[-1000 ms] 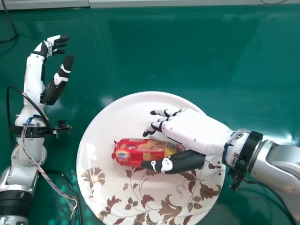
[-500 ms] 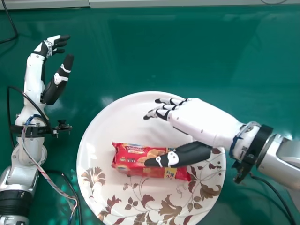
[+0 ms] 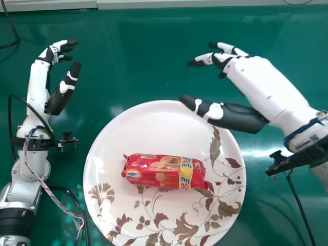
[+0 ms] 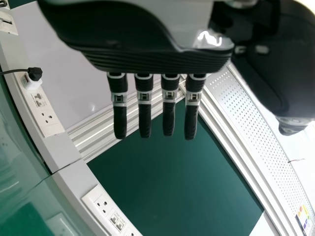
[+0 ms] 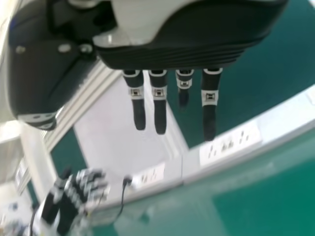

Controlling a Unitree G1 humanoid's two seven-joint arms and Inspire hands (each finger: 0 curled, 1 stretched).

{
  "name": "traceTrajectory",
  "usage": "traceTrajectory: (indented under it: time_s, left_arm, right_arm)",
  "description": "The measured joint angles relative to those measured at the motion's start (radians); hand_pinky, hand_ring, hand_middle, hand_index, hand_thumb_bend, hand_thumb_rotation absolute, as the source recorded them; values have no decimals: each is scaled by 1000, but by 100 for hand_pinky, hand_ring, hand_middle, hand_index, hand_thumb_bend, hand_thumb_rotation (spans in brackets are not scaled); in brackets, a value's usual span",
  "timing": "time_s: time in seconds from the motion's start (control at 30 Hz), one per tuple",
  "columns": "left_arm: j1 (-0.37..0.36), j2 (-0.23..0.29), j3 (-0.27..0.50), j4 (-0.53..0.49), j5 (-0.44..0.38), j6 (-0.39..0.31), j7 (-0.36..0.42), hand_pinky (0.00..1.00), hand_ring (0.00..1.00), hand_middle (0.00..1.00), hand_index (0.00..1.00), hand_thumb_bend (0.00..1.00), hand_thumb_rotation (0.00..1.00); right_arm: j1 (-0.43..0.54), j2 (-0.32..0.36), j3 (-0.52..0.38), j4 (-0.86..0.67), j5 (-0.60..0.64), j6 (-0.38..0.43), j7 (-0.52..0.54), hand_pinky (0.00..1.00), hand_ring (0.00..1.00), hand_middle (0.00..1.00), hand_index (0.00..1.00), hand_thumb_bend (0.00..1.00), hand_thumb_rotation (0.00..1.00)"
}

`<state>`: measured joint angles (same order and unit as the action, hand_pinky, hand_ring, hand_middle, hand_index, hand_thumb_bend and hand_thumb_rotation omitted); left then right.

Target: Pick up biscuit and place it in the plate

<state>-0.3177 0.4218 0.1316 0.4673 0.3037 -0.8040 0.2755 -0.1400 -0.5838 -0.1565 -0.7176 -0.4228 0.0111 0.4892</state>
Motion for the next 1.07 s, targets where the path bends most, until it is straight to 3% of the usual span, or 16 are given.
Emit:
traceTrajectory:
  time_s: [0.33, 0.47, 0.6, 0.67, 0.8, 0.9, 1.07]
  left_arm:
    - [26, 6, 6, -66, -6, 48, -24, 70, 87, 91, 82, 88, 42]
    - [34, 6, 4, -73, -4, 54, -30, 75, 90, 93, 85, 84, 44]
    - [36, 5, 1, -78, 5, 57, -32, 84, 95, 96, 90, 83, 51]
    - [39, 2, -1, -84, 10, 65, -33, 94, 98, 98, 93, 83, 55]
    - [39, -13, -3, -93, 8, 79, -39, 100, 100, 98, 97, 84, 62]
    - [34, -18, -5, -93, 9, 91, -39, 100, 99, 97, 99, 86, 67]
    - [25, -24, -6, -80, 9, 92, -39, 100, 97, 96, 99, 88, 74]
  right_arm:
    - [-11, 86, -38, 34, 66, 38, -127, 59, 71, 75, 75, 79, 43]
    - [-4, 142, -55, 34, 118, 94, -160, 60, 74, 77, 76, 63, 33]
    - [3, 194, -82, 40, 167, 124, -211, 65, 76, 79, 78, 46, 39]
    - [11, 218, -85, 43, 176, 133, -236, 67, 79, 81, 79, 36, 42]
    - [40, 289, -87, 66, 223, 135, -294, 66, 78, 81, 78, 26, 35]
    - [56, 322, -87, 85, 258, 124, -322, 71, 81, 83, 80, 18, 34]
    - [78, 345, -87, 126, 295, 72, -347, 70, 79, 82, 80, 15, 24]
